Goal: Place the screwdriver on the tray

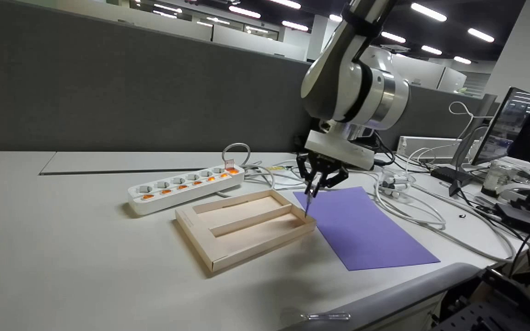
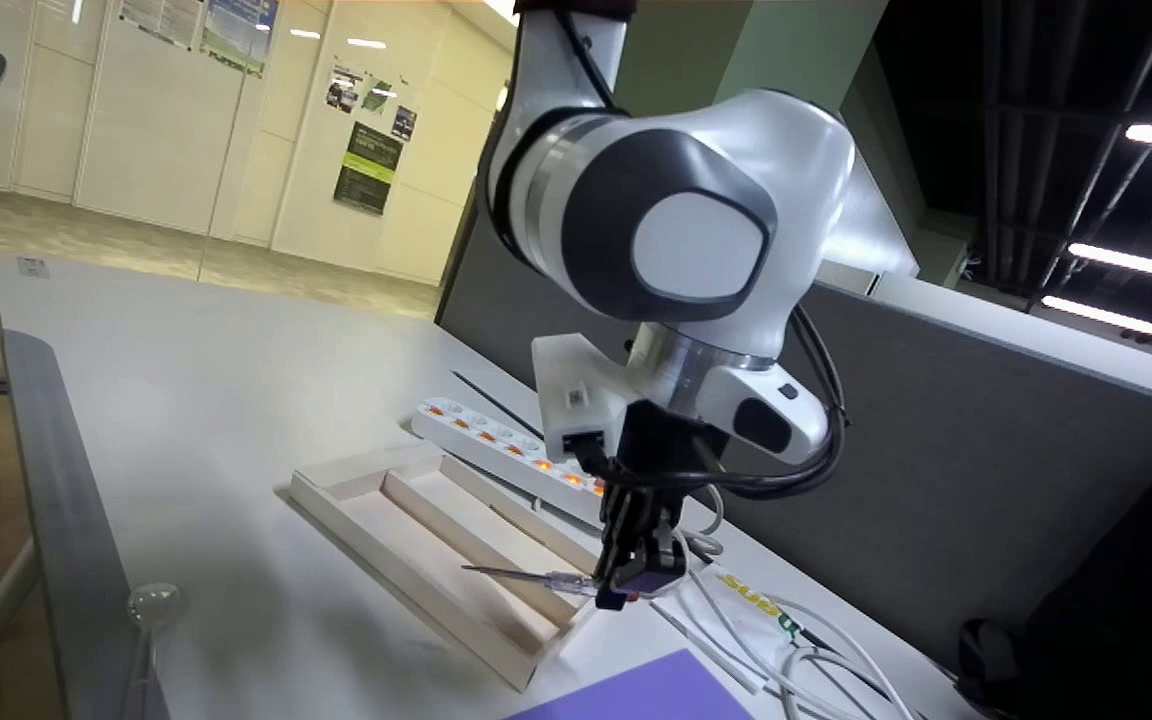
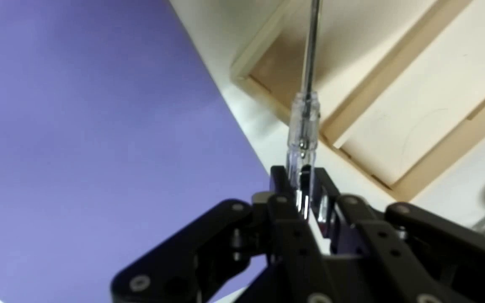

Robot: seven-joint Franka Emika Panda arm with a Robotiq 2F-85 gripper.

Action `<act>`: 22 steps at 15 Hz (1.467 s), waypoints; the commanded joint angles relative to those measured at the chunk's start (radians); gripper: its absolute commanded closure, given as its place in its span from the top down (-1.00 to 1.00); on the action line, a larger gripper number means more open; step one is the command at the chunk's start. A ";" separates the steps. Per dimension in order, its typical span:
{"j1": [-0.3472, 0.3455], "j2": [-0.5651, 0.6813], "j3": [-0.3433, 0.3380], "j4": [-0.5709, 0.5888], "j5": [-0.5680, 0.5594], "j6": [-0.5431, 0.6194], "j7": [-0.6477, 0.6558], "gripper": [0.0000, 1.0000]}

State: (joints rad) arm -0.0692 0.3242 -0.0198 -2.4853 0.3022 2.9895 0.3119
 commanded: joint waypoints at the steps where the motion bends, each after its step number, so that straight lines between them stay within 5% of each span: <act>1: -0.011 -0.010 0.060 0.015 0.094 -0.005 0.019 -0.91; 20: 0.019 0.167 0.057 0.088 0.184 0.136 0.046 -0.88; 21: 0.018 0.163 0.056 0.086 0.164 0.128 0.062 -0.15; 22: 0.016 0.160 0.058 0.085 0.164 0.122 0.061 -0.12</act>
State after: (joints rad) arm -0.0599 0.4741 0.0401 -2.4171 0.4727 3.1242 0.3335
